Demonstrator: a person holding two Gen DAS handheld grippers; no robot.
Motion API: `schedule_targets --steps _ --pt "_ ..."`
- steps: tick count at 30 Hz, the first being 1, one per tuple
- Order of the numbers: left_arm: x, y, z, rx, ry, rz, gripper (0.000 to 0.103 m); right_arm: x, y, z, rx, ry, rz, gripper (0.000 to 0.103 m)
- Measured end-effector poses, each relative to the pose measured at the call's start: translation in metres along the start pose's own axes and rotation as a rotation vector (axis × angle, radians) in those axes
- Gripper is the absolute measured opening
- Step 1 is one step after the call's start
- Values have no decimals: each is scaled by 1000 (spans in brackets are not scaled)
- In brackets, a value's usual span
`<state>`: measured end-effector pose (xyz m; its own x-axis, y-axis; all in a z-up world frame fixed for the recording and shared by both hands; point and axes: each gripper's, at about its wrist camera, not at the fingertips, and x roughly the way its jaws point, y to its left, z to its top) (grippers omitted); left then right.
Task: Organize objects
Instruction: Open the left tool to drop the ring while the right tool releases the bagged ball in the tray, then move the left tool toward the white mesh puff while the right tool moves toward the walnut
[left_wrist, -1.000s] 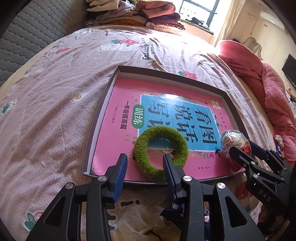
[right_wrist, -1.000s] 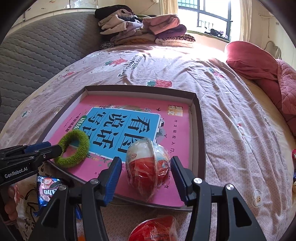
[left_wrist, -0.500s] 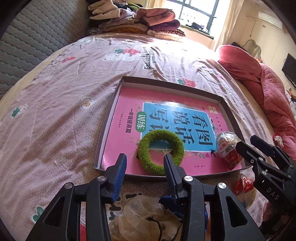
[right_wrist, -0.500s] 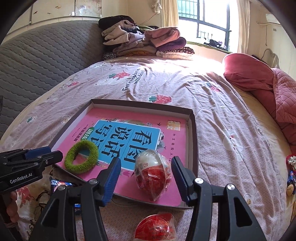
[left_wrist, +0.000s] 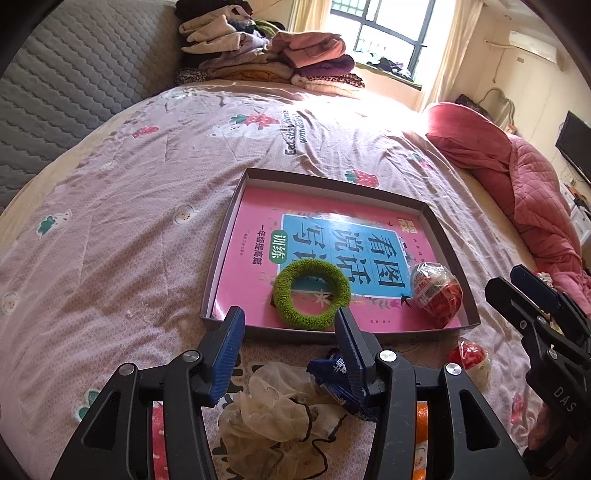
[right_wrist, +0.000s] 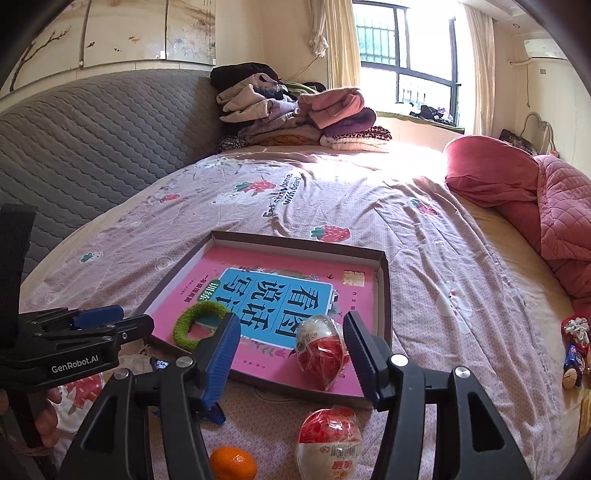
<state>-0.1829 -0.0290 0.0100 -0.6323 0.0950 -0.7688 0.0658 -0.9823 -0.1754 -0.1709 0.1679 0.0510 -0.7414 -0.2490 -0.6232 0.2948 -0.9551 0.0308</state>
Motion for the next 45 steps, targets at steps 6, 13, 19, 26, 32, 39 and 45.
schedule_targets --steps 6,13,19,26,32,39,45 --pt "-15 7 -11 -7 -13 -12 52 -25 11 -5 -4 -47 4 58" --pt "-31 16 -26 -9 -26 -16 52 -50 21 -13 -4 -80 11 58" --pt "-43 22 -42 14 -37 -4 52 -67 25 -27 4 -90 26 58" --pt "-47 26 -55 30 -23 -2 52 -84 32 -43 12 -95 43 59" --pt "-54 29 -63 38 -24 3 52 -89 42 -57 -4 -72 46 59" --pt "-56 33 -74 45 -12 11 52 -92 60 -75 -35 -41 66 59" --pt "-57 33 -81 54 -3 8 52 -94 73 -88 -51 -23 79 59"
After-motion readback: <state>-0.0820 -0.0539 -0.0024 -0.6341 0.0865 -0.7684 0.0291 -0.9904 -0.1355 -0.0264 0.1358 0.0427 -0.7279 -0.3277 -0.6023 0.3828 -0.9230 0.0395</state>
